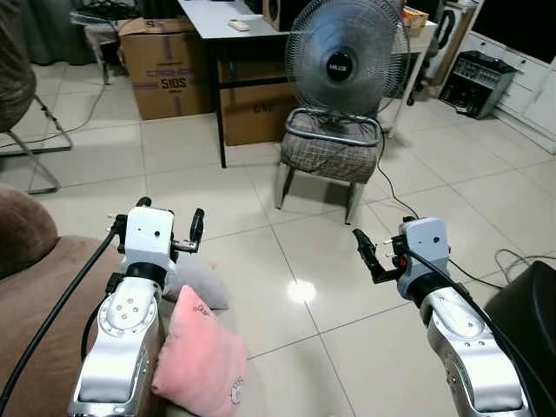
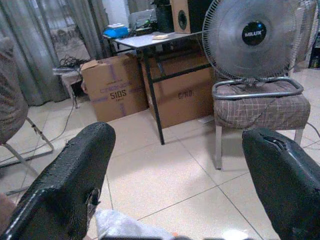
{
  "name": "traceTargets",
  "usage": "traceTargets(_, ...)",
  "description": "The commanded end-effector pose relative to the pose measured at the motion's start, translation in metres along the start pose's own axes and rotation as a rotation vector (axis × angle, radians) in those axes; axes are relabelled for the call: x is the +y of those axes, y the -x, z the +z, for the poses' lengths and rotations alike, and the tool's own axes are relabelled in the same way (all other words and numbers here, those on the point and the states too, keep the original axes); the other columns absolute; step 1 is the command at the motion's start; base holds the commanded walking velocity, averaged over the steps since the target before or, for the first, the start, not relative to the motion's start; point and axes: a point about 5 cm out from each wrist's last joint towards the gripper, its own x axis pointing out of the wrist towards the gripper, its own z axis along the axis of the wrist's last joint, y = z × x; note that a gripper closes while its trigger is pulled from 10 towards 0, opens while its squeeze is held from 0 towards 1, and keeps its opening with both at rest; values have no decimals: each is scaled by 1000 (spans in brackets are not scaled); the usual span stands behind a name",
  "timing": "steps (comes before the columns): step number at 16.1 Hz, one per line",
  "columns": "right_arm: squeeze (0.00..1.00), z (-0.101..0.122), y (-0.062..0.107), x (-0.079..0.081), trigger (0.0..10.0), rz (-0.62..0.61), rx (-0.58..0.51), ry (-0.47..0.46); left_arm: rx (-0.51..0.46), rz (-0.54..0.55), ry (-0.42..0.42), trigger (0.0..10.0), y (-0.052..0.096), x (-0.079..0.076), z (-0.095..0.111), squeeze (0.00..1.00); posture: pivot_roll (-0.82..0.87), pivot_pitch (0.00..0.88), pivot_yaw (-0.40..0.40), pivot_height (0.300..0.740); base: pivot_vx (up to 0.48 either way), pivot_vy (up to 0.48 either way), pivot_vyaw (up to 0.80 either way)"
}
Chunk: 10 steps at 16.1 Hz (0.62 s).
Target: Move the pillow to the sofa from floor
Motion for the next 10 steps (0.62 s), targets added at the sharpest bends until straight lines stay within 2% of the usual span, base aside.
traceTargets(1,0,3,2,-3,10000,-15,-14,-7,-7,-7,-4,10000,-3,-3,2,227,22,0,-36,705,0,0,0)
traceTargets(10,0,1,2,-3,10000,-20,-14,-14,3,-11,-2,10000,-1,-2,0,227,22,0,-25,620,0,0,0)
